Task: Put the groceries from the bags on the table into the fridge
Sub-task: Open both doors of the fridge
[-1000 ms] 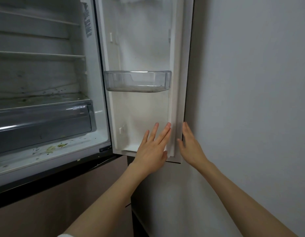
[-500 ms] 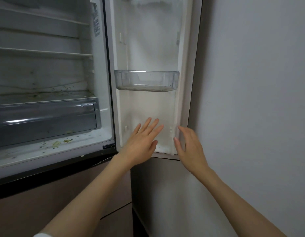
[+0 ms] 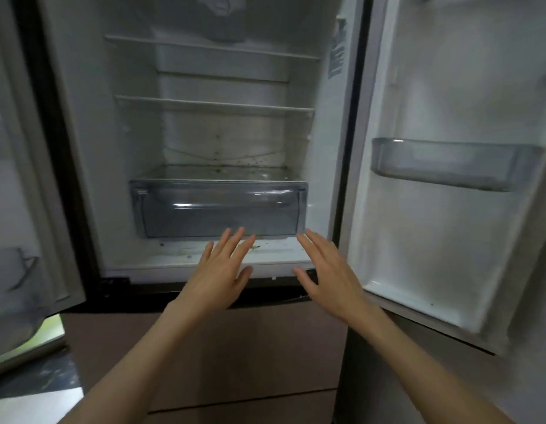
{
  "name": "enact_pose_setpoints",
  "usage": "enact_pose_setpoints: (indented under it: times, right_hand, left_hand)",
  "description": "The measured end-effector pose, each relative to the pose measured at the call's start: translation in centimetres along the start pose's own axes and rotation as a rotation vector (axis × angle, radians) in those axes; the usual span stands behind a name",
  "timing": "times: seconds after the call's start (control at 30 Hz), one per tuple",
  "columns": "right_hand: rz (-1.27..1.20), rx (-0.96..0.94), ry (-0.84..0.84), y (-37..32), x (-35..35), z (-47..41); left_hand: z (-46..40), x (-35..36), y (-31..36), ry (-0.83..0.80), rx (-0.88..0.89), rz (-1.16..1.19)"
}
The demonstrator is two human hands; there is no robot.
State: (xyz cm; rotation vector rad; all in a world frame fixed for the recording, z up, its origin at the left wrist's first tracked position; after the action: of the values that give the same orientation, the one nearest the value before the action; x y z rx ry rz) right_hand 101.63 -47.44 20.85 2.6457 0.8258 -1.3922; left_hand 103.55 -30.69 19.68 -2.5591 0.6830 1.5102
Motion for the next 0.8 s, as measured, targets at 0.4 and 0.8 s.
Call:
enact_pose_setpoints:
  times: [0.4, 0.8]
  right_hand:
    - [0.156, 0.043, -0.014, 0.9, 9.8, -18.5]
    - [0.270, 0.116, 0.074, 6.5, 14.6, -25.6]
  left_hand:
    - [-12.3, 1.3, -16.3, 0.012, -0.109, -0.112]
    - [-19.3, 3.1, -21.0, 0.192, -0.069, -0.373]
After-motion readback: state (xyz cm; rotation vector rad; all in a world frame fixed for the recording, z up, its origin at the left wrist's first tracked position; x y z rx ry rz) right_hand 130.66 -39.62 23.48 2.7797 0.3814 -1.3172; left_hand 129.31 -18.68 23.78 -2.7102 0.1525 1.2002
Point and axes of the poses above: each hand's wrist, its own z-axis away from the middle knuckle, its own x-axis out of the palm, y = z × x, the point moved 8 cm from there along -z, towards the middle knuckle, and after that the axes turned 3 degrees about y, right-handed, at the moved point
